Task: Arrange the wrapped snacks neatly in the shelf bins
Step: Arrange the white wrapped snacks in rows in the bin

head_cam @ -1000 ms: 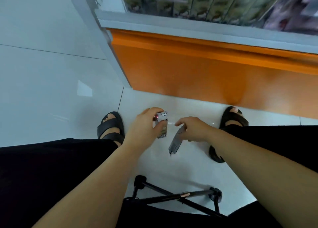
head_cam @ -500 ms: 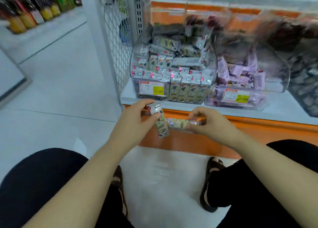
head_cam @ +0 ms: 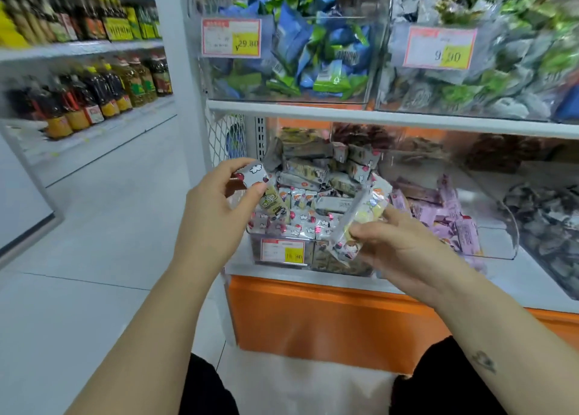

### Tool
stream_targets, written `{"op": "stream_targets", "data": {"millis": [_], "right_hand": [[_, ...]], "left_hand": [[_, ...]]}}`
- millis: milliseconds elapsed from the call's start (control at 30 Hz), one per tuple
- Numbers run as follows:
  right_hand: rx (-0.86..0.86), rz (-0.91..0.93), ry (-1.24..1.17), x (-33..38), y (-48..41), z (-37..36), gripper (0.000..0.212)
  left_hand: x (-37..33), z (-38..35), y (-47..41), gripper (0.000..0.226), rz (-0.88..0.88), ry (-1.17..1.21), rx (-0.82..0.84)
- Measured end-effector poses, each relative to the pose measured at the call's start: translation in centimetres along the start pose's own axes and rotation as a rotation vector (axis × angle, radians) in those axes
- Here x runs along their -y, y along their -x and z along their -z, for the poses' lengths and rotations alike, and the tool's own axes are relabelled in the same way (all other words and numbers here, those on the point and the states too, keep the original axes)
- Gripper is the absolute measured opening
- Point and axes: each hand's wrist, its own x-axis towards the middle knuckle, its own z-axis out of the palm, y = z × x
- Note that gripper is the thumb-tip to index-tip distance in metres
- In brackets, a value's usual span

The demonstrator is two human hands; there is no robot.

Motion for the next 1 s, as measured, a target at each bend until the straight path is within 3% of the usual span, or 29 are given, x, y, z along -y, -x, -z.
{"op": "stream_targets", "data": {"millis": [233,333,433,600,1000], "right_hand": [[-0.175,0.330,0.579,0.1,-5.8,-1.5,0.024],[-0.170,0.382,0.710,0.0,-8.8,-2.6,0.044],[-0.129,0.419,0.763,-0.2,-11.3,-3.7,0.029],[-0.044,0.357,0.872,-1.3,-14.0,-3.7,0.028],[0.293,0.162,1.506,0.0,-16.1,-2.0,0.027]], "left_hand": [[2.7,-2.5,-3.9,0.028,-0.002,-0.032,0.006],[3.9,-3.1,-4.9,0.027,-0.008,-0.032,-0.021],[4.8,-3.0,-5.7,0.027,-0.010,-0.004,-0.084],[5.9,-2.6,-5.9,0.031,-0.029,0.021,-0.129],[6.7,-2.9,-5.4,0.029,-0.015,0.013,-0.036]]}}
